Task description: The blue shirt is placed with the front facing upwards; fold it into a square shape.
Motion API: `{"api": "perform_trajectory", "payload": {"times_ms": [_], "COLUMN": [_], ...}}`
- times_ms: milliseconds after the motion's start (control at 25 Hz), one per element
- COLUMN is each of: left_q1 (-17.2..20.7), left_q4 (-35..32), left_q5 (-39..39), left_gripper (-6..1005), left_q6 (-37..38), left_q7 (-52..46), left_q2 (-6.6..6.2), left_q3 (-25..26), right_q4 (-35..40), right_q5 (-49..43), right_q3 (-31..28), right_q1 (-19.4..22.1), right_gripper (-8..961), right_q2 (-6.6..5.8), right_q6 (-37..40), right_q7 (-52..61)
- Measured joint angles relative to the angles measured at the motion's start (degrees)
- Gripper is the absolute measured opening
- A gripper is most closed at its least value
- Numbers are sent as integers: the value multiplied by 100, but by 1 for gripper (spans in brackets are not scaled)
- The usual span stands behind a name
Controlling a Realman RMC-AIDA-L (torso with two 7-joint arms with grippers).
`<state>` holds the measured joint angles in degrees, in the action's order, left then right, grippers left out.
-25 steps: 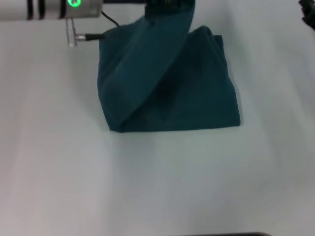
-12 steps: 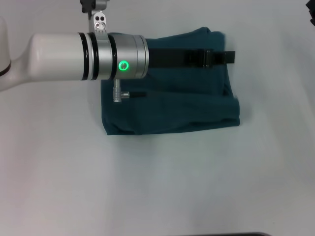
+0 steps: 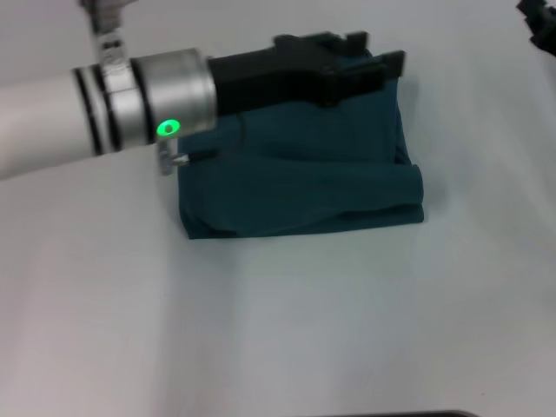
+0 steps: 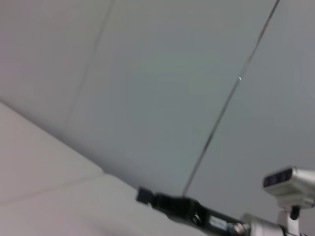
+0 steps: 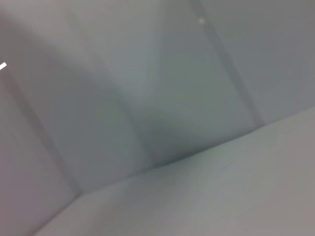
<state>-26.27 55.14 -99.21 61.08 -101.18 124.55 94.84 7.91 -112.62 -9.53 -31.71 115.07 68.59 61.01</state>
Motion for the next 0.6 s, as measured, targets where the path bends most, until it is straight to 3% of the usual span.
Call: {"api": "perform_trajectory", "payload": {"times_ms": [160,400,600], "left_q1": [761,906,909], "left_q4": [568,657,681], "left_q5": [-22,121,279], "left_gripper": [615,814,929], "left_q6": [104,377,467], "left_q7": [444,662,742], "left_q2": [-21,-37,-28], "left_q3": [-50,-117,-181], "right_q4": [558,1674,2780], "right_q5": [-110,-346,-836], "right_q3": [922,2505,4076], "right_q1": [-24,-273,-546], "right_gripper": [26,85,158], "right_q2": [4,-20,-165], "right_q6": [281,259,509], "right_q7": [405,2244,4418]}}
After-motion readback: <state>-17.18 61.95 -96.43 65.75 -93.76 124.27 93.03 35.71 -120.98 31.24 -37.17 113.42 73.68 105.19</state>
